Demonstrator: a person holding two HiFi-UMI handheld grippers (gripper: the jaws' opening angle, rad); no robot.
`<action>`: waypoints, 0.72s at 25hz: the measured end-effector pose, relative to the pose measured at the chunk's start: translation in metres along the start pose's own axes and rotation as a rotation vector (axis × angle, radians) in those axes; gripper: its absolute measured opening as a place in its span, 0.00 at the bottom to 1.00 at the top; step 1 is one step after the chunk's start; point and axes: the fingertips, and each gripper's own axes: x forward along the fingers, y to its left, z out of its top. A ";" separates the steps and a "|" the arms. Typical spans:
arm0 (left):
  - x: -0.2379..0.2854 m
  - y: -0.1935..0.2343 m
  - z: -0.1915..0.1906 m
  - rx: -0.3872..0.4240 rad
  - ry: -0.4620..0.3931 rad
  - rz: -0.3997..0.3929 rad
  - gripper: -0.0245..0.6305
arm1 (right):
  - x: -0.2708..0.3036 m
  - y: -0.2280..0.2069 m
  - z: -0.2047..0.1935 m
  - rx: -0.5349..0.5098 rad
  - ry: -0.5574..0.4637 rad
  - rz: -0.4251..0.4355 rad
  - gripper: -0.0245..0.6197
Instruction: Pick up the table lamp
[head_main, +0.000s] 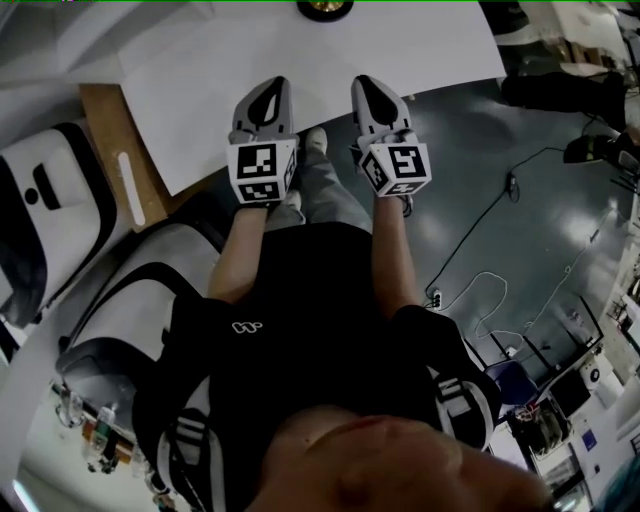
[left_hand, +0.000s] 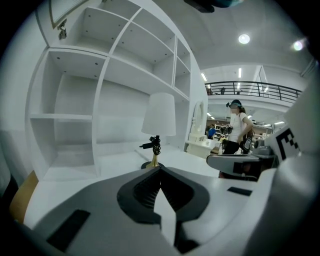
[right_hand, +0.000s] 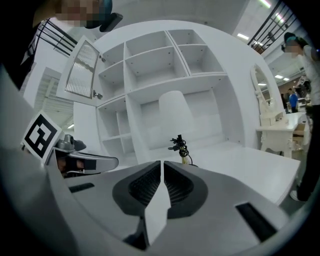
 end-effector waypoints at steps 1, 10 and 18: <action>0.006 0.001 0.000 0.001 0.007 0.003 0.05 | 0.005 -0.003 0.000 0.000 0.002 0.007 0.07; 0.046 -0.003 0.006 -0.022 0.037 0.018 0.05 | 0.043 -0.037 0.001 0.025 0.019 0.053 0.09; 0.063 0.000 0.015 -0.016 0.049 0.036 0.05 | 0.080 -0.058 -0.012 0.027 0.058 0.094 0.16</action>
